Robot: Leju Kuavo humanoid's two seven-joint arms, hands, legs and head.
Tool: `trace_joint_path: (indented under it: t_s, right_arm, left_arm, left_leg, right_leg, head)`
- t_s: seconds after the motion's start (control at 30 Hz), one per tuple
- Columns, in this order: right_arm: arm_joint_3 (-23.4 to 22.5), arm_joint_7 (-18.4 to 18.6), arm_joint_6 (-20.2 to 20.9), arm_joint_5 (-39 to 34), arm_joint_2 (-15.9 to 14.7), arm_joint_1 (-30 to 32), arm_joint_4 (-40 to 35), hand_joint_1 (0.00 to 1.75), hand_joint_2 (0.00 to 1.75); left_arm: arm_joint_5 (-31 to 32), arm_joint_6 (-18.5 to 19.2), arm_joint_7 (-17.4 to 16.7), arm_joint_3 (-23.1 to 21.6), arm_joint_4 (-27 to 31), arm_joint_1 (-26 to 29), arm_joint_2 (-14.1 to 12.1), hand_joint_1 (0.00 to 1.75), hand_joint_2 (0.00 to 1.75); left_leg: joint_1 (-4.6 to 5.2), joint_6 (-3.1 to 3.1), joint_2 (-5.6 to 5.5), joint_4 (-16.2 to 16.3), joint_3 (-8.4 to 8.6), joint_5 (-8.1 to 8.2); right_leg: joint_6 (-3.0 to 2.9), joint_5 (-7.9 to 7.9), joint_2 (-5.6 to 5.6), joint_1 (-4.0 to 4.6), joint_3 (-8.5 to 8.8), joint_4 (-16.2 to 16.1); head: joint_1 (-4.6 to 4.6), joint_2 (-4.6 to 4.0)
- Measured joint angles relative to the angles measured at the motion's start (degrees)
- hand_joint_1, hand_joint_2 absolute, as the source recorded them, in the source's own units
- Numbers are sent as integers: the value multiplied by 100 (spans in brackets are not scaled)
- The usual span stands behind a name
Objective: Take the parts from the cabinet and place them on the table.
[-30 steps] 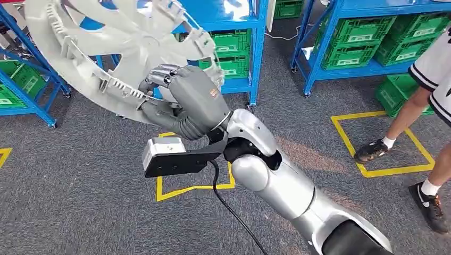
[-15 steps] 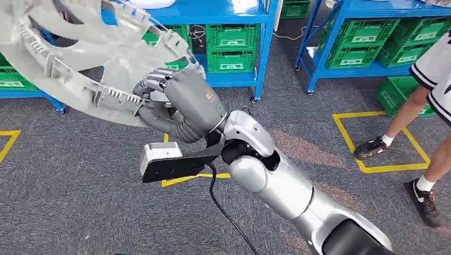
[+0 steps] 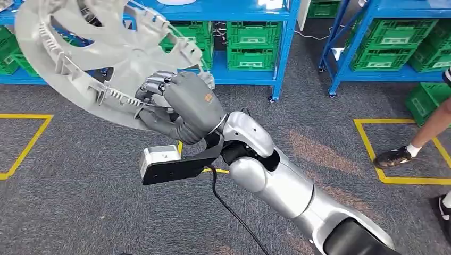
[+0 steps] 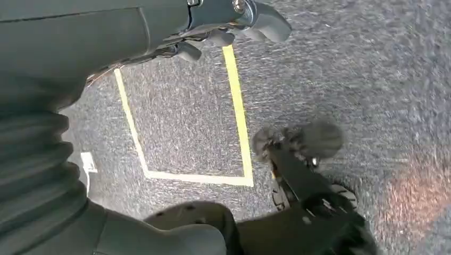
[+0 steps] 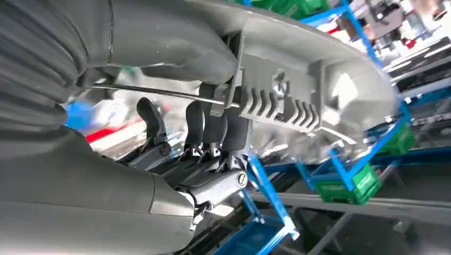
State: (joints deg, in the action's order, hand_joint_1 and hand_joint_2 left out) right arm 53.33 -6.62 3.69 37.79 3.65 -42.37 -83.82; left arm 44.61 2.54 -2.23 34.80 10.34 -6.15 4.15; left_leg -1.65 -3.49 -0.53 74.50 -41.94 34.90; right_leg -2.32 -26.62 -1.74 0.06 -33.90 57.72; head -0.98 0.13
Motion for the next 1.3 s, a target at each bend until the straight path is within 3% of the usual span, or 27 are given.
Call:
trace_joint_path:
  t_s: [0.03,0.07,0.13,0.17,0.2,0.23,0.33,0.37,0.4,0.43,0.5,0.53,0.6,0.67,0.7,0.73,0.83,0.87,0.9,0.93,1.0,1.07,1.13,1.17,1.2,1.23,1.3]
  right_arm:
    - [0,2,0,0,0,9,2,175,175]
    - [4,0,0,2,0,9,7,175,175]
    - [7,4,0,11,0,3,7,175,175]
    - [7,11,0,17,0,-2,7,175,175]
    - [7,13,-4,20,0,-2,7,175,175]
    - [4,24,-4,28,-2,-3,7,175,175]
    - [7,20,-4,74,0,-5,7,175,175]
    - [7,20,-4,85,2,-7,7,175,175]
    - [11,15,-4,94,2,-8,7,175,175]
    - [13,15,-4,120,0,-12,7,175,175]
    - [24,13,-4,142,-9,17,7,175,175]
    - [33,13,-4,186,-9,37,7,175,175]
    - [35,20,-4,242,-9,67,7,175,175]
    - [35,28,-4,310,2,67,-15,175,175]
    - [35,26,-4,332,2,74,-28,175,175]
    - [33,15,-2,354,4,75,-37,175,175]
    - [33,13,2,398,59,77,-39,175,175]
    - [35,13,2,400,105,73,-42,175,175]
    - [37,13,11,400,149,76,-44,175,175]
    - [37,13,15,408,166,61,-44,175,175]
    - [37,22,26,444,175,89,-44,175,175]
    - [37,20,28,468,179,110,-44,175,175]
    - [37,20,31,490,188,110,-44,175,175]
    - [37,20,31,496,195,108,-44,175,175]
    - [35,22,33,498,208,108,-48,175,175]
    - [33,24,42,500,208,106,-52,175,175]
    - [33,13,44,501,208,106,-55,175,175]
  left_arm:
    - [4,0,-2,0,0,11,-2,0,175]
    - [7,0,-4,2,-2,22,-7,0,175]
    - [11,2,-2,2,0,19,-20,0,175]
    - [15,7,-2,2,0,10,-24,0,175]
    - [20,9,-2,2,0,-13,-22,0,175]
    - [22,11,0,2,0,-22,-22,0,175]
    - [33,15,-2,2,-2,10,-26,0,175]
    - [37,15,-4,2,-2,19,-24,0,175]
    - [37,15,-4,4,-2,16,-22,0,175]
    - [37,15,0,9,0,6,-28,0,175]
    - [15,15,0,20,0,3,-31,0,175]
    - [11,15,2,24,0,11,-33,0,175]
    - [9,15,22,33,-2,25,-39,0,175]
    - [9,15,57,50,0,17,-37,0,175]
    - [9,15,74,63,-2,15,-35,0,175]
    - [4,13,85,76,0,-6,-41,0,175]
    - [-9,7,103,87,-2,45,-52,0,175]
    - [-13,4,105,98,0,54,-87,0,175]
    - [-15,2,114,107,-7,68,-65,0,175]
    - [-18,2,118,111,-7,60,-70,0,175]
    - [-15,2,120,118,-7,43,-74,0,175]
    - [-2,2,118,122,-7,63,-74,0,175]
    - [13,2,109,125,-7,81,-77,0,175]
    - [20,2,103,125,-7,80,-81,0,175]
    - [22,2,103,125,0,70,-79,0,175]
    - [22,2,105,125,2,60,-72,0,175]
    - [22,2,101,127,0,64,-72,0,175]
  left_leg:
    - [-1,-11,2,196,-70,17]
    - [0,-10,11,87,12,-93]
    - [0,7,106,-784,522,-530]
    - [7,19,312,-1296,818,-721]
    - [91,46,546,-1567,931,-636]
    - [64,134,434,-1567,917,-682]
    - [83,227,259,-1557,835,-727]
    - [43,273,202,-1584,840,-765]
    - [34,294,147,-1585,817,-783]
    - [25,320,90,-1585,793,-801]
    - [26,332,-57,-1575,749,-825]
    - [26,324,-137,-1563,727,-833]
    - [19,307,-308,-1540,711,-842]
    - [11,279,-477,-1528,714,-852]
    - [-11,243,-549,-1528,681,-862]
    - [13,180,-625,-1505,638,-884]
    - [-59,20,-820,-1615,586,-969]
    - [-57,-11,-865,-1606,559,-969]
    - [-1,-5,-474,-1469,512,-870]
    - [8,-12,-213,-1167,364,-669]
    - [7,-40,-18,-289,-32,-246]
    - [7,-51,8,105,-172,-172]
    - [9,-41,60,-585,261,-547]
    - [11,-34,161,-1093,560,-743]
    - [26,-14,405,-1569,795,-768]
    - [65,71,445,-1571,815,-783]
    - [76,145,318,-1537,758,-798]
  right_leg:
    - [-3,6,-64,6,-11,2]
    - [-3,8,-120,9,-14,7]
    - [9,0,-246,7,-14,38]
    - [32,-16,-294,9,-13,72]
    - [74,-44,-341,63,-32,118]
    - [97,-46,-370,66,-50,135]
    - [177,-22,-545,65,-52,127]
    - [230,-74,-433,36,-76,170]
    - [268,-226,-125,10,-130,334]
    - [292,-491,61,-3,-295,735]
    - [316,-912,142,-14,-703,1667]
    - [317,-972,143,-15,-828,1938]
    - [296,-673,161,-22,-658,1610]
    - [251,-175,316,-44,-145,607]
    - [209,-182,681,-69,38,246]
    - [212,-166,755,-76,36,145]
    - [144,-145,566,-7,23,154]
    - [97,-104,482,-87,49,69]
    - [45,-84,383,-71,85,26]
    - [16,-76,307,-60,84,26]
    - [-2,-87,120,-19,73,29]
    - [-6,-90,-53,3,61,35]
    - [1,-96,-200,6,62,49]
    - [17,-110,-257,4,63,72]
    - [44,-131,-315,9,59,108]
    - [79,-154,-345,65,36,139]
    - [125,-132,-413,60,36,129]
  head:
    - [-2,2]
    - [0,0]
    - [0,0]
    - [0,0]
    - [4,0]
    - [-17,0]
    - [-18,0]
    - [-13,0]
    - [-20,0]
    - [-33,0]
    - [-33,0]
    - [-33,0]
    - [-35,0]
    - [-35,0]
    - [-28,0]
    - [-20,2]
    - [-28,0]
    - [-28,2]
    - [7,0]
    - [63,0]
    - [63,0]
    - [68,2]
    - [66,0]
    - [68,2]
    - [66,0]
    - [61,2]
    - [57,0]
